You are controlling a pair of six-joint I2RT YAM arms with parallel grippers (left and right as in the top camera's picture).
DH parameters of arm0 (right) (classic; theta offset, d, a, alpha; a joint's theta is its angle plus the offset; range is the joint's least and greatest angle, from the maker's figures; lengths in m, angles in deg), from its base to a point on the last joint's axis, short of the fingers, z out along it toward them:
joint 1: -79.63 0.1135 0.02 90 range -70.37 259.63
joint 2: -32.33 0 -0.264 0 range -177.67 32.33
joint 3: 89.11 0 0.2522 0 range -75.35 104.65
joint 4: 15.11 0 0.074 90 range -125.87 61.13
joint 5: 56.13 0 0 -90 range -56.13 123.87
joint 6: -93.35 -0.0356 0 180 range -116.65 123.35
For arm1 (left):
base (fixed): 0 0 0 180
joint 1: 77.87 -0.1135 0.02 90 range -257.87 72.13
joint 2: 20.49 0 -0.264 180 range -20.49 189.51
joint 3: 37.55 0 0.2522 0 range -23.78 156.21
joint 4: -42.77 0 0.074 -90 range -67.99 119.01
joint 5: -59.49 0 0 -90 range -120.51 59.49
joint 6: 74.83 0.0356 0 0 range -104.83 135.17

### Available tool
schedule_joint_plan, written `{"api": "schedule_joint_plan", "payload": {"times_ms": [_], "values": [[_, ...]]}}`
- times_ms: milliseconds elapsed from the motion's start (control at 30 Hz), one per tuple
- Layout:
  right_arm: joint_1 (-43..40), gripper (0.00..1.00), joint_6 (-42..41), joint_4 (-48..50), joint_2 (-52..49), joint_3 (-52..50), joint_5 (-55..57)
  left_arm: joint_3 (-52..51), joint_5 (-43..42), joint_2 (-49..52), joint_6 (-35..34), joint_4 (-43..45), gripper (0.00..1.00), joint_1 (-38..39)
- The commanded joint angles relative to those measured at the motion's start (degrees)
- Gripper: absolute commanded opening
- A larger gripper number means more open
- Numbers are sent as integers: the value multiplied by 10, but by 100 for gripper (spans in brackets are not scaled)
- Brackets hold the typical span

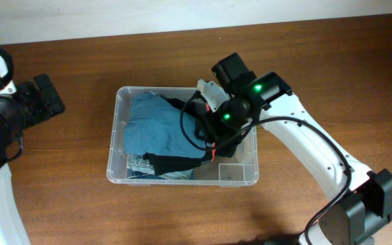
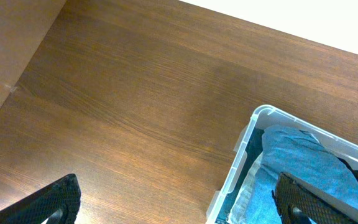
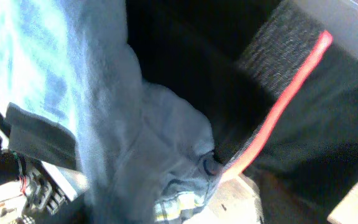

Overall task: Pack container
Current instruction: 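Lower the blue-grey garment onto the shorts and release, then press and spread the blue-grey garment inside the bin with the right gripper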

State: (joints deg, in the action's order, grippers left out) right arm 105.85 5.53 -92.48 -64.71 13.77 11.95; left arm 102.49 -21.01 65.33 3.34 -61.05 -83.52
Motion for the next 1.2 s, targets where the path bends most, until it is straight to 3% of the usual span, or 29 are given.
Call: {"api": "schedule_joint_plan", "payload": {"times_ms": [0,167,367,400,433,467,533,633,667,700,767,833,900,967,1167], "values": [[-3,35,-12,20,33,27,10,2,4,0,-5,-1,100,-3],[15,8,-24,115,56,28,-23,2,4,0,-5,-1,100,-3],[60,8,-24,155,30,28,-40,2,4,0,-5,-1,100,-3],[68,16,-24,155,23,28,-40,2,4,0,-5,-1,100,-3],[78,47,-24,156,17,28,-40,2,4,0,-5,-1,100,-3],[87,62,-24,160,14,28,-40,2,4,0,-5,-1,100,-3],[101,77,-24,174,14,28,-40,2,4,0,-5,-1,100,-3],[115,78,-24,201,24,28,-40,2,4,0,-5,-1,100,-3],[117,77,-24,211,26,28,-40,2,4,0,-5,-1,100,-3],[120,70,-24,223,28,28,-40,2,4,0,-5,-1,100,-3],[121,40,-24,242,28,28,-40,2,4,0,-5,-1,100,-3],[121,21,-24,253,17,28,-32,2,4,0,-5,-1,100,-3],[121,9,-24,257,-2,28,-19,2,4,0,-5,-1,100,-3],[120,4,-24,251,-31,28,13,2,4,0,-5,-1,100,-3],[106,5,-24,153,-131,26,61,2,4,0,-5,-1,100,-3]]}}
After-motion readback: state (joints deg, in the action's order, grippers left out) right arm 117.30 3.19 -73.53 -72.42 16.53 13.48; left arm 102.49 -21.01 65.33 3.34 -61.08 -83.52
